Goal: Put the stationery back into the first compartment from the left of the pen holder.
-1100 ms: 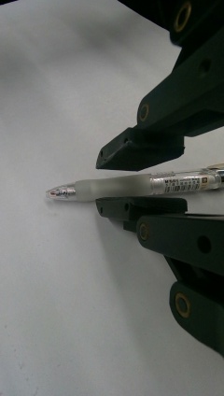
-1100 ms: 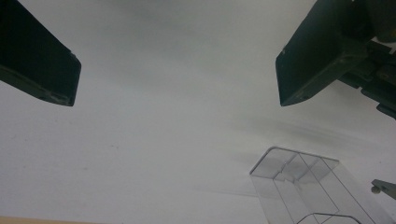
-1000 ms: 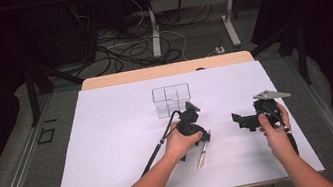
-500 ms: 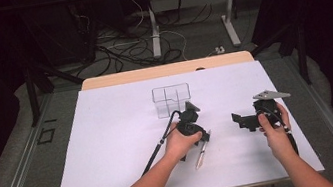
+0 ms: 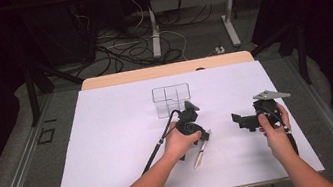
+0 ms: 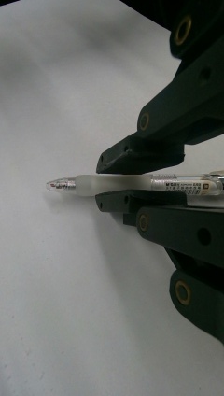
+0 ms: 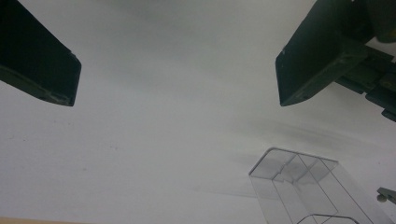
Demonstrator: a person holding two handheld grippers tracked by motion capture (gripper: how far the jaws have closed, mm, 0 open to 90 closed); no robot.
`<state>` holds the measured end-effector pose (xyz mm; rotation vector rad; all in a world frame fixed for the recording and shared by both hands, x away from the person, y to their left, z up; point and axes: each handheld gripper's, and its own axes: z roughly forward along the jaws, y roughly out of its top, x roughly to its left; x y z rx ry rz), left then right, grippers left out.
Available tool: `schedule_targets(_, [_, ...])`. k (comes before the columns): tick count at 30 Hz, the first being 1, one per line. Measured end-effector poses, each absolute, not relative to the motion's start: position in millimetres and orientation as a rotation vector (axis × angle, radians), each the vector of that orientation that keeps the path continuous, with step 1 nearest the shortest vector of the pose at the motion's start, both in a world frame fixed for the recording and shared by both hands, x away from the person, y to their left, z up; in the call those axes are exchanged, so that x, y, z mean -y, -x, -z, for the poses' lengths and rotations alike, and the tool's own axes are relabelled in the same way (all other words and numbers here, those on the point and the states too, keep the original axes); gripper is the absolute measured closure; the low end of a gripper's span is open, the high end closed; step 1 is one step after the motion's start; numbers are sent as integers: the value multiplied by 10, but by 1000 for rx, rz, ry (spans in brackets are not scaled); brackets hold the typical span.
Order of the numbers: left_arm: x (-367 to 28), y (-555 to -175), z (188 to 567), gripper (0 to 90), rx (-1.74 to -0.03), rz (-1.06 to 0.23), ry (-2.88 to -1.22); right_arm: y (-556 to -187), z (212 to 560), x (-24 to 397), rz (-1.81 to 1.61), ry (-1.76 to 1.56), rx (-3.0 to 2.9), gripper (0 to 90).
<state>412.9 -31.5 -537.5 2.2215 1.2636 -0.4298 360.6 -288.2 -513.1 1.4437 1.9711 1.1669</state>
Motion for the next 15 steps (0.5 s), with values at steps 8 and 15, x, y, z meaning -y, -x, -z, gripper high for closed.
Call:
schedule_targets(8, [271, -4128, 5282, 801, -1265, 394, -2165, -3604, 5127, 2882, -1170, -1452, -1968, 3])
schedule_targets(15, [194, -4141, 5151, 801, -1236, 334, -2122, -3605, 5130, 2885, -1170, -1451, -1968, 3])
